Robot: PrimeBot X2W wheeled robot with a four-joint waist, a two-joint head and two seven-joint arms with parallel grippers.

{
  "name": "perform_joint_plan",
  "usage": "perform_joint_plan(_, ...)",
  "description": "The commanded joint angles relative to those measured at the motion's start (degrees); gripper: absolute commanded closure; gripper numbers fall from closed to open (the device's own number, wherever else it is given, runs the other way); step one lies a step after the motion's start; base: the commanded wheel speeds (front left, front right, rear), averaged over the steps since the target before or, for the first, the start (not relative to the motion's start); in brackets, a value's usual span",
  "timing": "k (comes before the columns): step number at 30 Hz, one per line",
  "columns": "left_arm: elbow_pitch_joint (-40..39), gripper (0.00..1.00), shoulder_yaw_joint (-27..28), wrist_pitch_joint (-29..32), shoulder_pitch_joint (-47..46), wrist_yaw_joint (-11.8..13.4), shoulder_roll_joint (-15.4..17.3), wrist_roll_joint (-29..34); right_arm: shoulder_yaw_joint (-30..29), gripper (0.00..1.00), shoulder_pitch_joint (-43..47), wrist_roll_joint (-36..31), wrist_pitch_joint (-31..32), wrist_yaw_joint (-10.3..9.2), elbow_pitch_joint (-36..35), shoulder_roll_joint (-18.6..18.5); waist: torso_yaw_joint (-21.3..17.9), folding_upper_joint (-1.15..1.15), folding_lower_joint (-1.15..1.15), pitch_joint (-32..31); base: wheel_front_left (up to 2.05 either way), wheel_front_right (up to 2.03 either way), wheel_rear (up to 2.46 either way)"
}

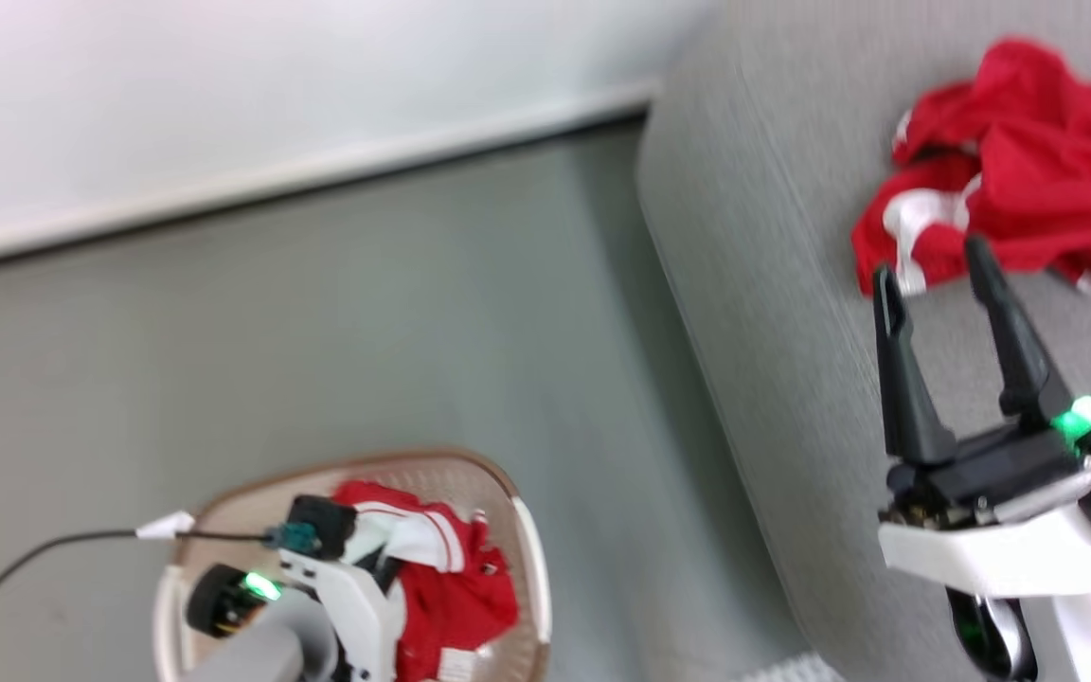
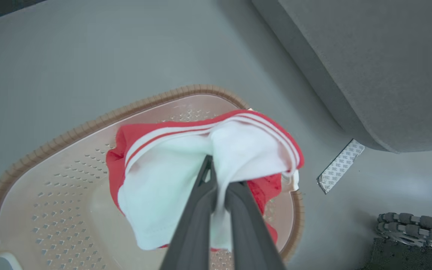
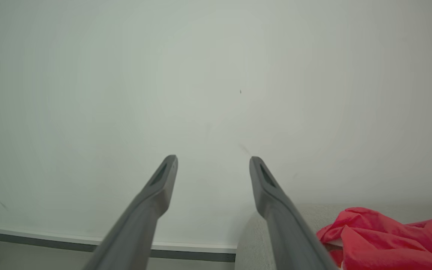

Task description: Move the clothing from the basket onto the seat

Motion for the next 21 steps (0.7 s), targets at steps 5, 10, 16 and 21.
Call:
perform_joint_plan(5,-2.4,1.00,-1.4,-2.1,2.5,0.1,-0.8,-1.9,-0.3,0.00,3.7,1.2,0.0,-0.13,1.8,-2.2,8.2,0.00,0.02,-12.9,0.00,0.00,0.00)
perform_joint_plan(10,-6.1,1.00,-0.4,-2.8,2.6,0.1,-0.6,-1.5,-0.2,0.00,6.4,2.4,0.0,-0.13,2.8,-3.5,11.5,0.00,0.02,-18.4,0.00,0.00,0.00)
perform_joint_plan(16,-15.3,1.00,4.8,-2.7,1.7,1.5,0.5,3.2,-0.2,0.00,8.8,3.2,0.0,-0.13,3.4,-4.4,14.9,0.00,0.02,-22.1,0.00,0.00,0.00)
perform_joint_plan(21,-23.3,1.00,9.2,-2.8,1.1,3.3,1.8,6.3,0.3,0.00,10.1,3.5,0.0,-0.13,3.8,-4.1,16.4,0.00,0.02,-23.6,0.00,0.00,0.00)
